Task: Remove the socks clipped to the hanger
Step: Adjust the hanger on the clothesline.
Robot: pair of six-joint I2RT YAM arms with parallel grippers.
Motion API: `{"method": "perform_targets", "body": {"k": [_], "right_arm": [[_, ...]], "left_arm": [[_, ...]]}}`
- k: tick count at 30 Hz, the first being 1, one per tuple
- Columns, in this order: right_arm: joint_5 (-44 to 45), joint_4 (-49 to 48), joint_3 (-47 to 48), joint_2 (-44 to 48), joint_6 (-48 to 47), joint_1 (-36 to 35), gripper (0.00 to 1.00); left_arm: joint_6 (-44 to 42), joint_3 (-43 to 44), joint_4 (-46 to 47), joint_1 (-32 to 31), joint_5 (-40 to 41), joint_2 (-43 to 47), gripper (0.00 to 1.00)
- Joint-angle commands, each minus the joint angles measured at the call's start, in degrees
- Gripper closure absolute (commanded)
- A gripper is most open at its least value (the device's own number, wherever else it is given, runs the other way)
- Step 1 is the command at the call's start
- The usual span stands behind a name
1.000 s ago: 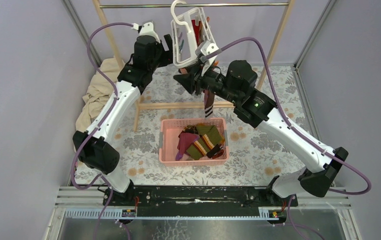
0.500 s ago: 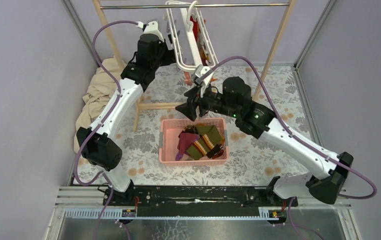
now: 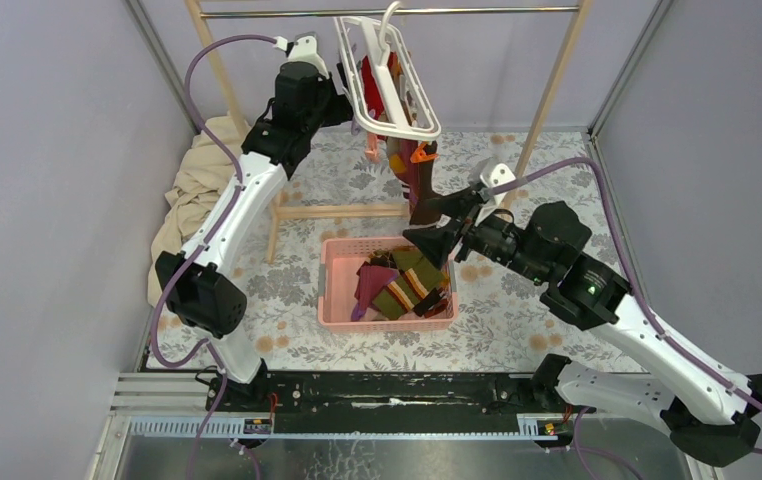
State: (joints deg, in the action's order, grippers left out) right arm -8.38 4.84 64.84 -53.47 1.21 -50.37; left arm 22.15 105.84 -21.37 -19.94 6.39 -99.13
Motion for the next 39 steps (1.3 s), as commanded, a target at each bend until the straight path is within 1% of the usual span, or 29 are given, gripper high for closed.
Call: {"method": "perform_targets", "body": {"k": [1,4,7,11,16,18,20,22,26,32,37,39], "right_arm": [[10.52,-1.09,-2.76,2.56,2.23,-0.08,0.24],[15.41,-1.96,-4.92,4.49,2.68,0.62,0.23],[14.81,-3.26,-6.72,5.34,3.74,3.81,0.23],[6.91,-6.92,-9.17,5.00,7.44,12.22,0.23],[-3.77,-13.95,-12.55,0.85,10.36,20.92,0.23],[-9.89,-19.70,-14.61,-0.75,13.38,25.56,0.24],[-18.35,-27.04,-16.33,-3.10,17.06,30.06,0.24],[-23.54,-34.33,-17.33,-6.49,20.41,33.23,0.25],[-30.53,-47.46,-16.94,-13.87,24.69,35.90,0.24],[-39.66,-55.45,-11.56,-25.23,27.78,36.04,0.24],[-44.67,-61.78,-8.96,-30.16,31.92,35.93,0.24],[-45.97,-62.70,-7.67,-31.67,33.21,35.68,0.22]], "left_arm": [[-1.05,3.32,0.02,-0.34,-0.33,-0.96,0.06],[-1.15,3.65,-0.16,-0.36,-0.33,-1.13,0.06],[-1.15,3.92,-0.29,-0.36,-0.38,-1.21,0.06],[-1.32,3.85,-0.45,-0.36,-0.32,-1.19,0.06],[-1.56,3.66,-0.52,-0.36,-0.32,-1.00,0.06],[-1.71,3.62,-0.60,-0.36,-0.29,-0.94,0.06],[-1.91,3.59,-0.61,-0.36,-0.30,-0.91,0.06],[-2.00,3.55,-0.61,-0.33,-0.36,-0.89,0.06],[-2.16,3.33,-0.61,-0.36,-0.48,-1.01,0.06],[-2.38,3.28,-0.52,-0.27,-0.73,-1.17,0.06],[-2.40,3.54,-0.46,-0.27,-1.02,-1.49,0.06],[-2.46,3.65,-0.47,-0.26,-1.08,-1.67,0.06]]}}
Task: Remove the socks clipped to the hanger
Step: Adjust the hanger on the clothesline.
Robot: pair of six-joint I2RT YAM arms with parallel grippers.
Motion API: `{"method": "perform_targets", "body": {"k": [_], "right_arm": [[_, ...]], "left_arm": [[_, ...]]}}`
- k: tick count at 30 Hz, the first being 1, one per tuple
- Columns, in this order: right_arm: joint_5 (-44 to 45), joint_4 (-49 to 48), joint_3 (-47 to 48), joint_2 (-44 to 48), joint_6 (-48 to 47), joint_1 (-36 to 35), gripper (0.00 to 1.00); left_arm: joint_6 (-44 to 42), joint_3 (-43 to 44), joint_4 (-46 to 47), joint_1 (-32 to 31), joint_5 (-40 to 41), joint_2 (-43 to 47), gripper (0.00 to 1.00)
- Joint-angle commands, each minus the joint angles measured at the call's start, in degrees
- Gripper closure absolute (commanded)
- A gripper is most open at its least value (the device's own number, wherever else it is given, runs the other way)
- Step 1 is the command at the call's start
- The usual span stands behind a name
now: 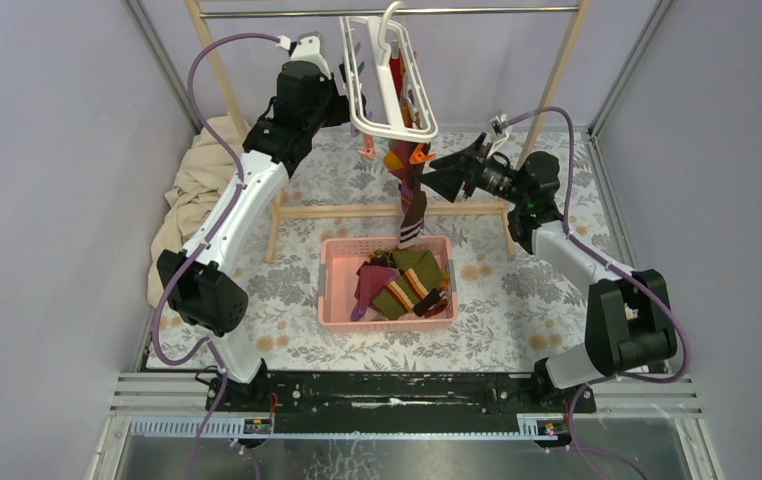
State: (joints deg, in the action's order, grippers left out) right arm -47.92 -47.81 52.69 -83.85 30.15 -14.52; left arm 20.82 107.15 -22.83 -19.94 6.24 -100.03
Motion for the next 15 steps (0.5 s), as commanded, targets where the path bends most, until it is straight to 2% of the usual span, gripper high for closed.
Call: {"method": "perform_targets", "body": {"k": [1,5,9,10,15], "right_arm": [[-6.60,-9.80,4.98,-1.79,4.08,-0.49,0.20],[-4.80,-2.29,7.40,-2.20,-2.50,-3.12,0.19],[0.11,7.21,9.62,-2.17,-10.23,-7.40,0.30],[1.54,8.29,9.72,-2.19,-10.91,-8.04,0.35],[9.07,8.01,5.85,0.83,-11.10,-8.61,0.78]], "left_arm": [[-1.13,2.34,0.96,-0.25,-0.93,-0.80,0.06],[-1.13,2.27,0.97,-0.27,-1.00,-0.87,0.06],[-1.21,2.33,0.99,-0.28,-1.09,-1.02,0.06],[-1.22,2.43,0.96,-0.27,-1.06,-1.04,0.06],[-1.56,2.28,0.85,0.10,-1.10,-1.22,0.06]]}}
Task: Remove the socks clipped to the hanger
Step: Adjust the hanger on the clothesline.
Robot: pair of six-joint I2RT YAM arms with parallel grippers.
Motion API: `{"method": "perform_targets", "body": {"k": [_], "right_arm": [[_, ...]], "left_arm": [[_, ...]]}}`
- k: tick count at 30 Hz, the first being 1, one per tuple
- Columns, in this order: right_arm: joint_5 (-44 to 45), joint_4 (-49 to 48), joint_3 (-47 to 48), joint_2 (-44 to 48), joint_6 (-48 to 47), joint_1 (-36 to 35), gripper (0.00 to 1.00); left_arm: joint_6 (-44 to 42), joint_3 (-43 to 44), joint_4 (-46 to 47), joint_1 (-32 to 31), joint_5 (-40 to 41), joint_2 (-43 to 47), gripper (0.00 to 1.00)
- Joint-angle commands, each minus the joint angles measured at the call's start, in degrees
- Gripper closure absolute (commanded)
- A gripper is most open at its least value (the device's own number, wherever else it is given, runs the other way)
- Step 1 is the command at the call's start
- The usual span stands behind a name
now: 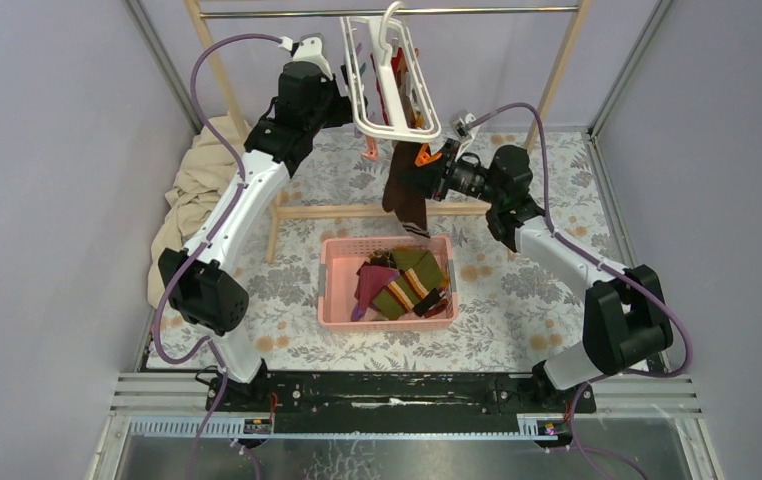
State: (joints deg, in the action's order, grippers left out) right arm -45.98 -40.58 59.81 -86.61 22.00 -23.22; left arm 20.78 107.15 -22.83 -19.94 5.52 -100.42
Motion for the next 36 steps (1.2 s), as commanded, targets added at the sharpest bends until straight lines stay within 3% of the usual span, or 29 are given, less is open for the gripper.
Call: {"method": "perform_targets", "body": {"k": [1,8,15,28,36], "right_arm": [[8.39,0.50,-2.36,4.81,-3.01,0.11,0.83],[16.30,4.96,-6.81,14.42,-7.87,-1.89,0.89],[22.28,14.96,-2.06,16.89,-17.72,-8.96,0.90],[34.56,29.48,10.18,12.03,-31.33,-19.85,0.90],[39.18,34.25,17.59,6.36,-34.00,-23.90,0.90]], "left_arm": [[-1.53,2.22,0.88,0.23,-0.49,-0.89,0.06],[-1.53,4.76,0.77,1.82,-1.90,-3.30,0.06],[-1.70,7.69,-1.65,2.96,-1.33,-5.20,0.06],[2.85,-20.04,0.62,3.90,0.87,17.70,0.06],[5.00,-28.92,1.49,3.89,-0.31,25.39,0.06]]}}
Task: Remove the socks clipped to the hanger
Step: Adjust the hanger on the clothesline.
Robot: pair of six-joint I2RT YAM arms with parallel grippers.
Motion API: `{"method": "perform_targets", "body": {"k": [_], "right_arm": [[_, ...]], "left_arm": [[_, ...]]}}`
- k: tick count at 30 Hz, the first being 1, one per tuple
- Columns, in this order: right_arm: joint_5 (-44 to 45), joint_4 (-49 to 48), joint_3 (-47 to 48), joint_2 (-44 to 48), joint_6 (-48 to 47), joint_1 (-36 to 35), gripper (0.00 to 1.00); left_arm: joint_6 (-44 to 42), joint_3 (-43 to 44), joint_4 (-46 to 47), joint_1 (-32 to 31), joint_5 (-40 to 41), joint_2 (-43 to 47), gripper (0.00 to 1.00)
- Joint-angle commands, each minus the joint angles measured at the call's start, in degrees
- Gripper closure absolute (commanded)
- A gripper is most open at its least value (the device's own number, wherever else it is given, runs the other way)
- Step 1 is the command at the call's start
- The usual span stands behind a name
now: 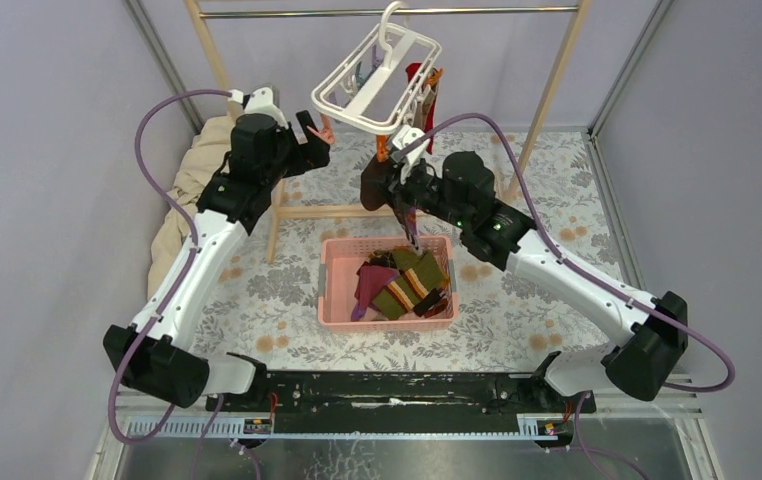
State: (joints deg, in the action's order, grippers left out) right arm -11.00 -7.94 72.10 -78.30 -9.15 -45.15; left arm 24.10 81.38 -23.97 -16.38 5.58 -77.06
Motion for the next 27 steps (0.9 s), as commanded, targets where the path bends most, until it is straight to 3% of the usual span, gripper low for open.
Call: {"method": "perform_targets", "body": {"k": [1,27], "right_arm": [[4.89,2.05,6.13,-2.80,-3.09,-2.42,0.91],[14.26,5.71,33.24,-27.64,-4.50,-4.86,0.93]], "left_arm": [[1.87,-4.01,2.81,0.30,-0.44,2.61,0.06],[3.71,-14.34,0.95,0.30,0.32,14.25,0.06]]}}
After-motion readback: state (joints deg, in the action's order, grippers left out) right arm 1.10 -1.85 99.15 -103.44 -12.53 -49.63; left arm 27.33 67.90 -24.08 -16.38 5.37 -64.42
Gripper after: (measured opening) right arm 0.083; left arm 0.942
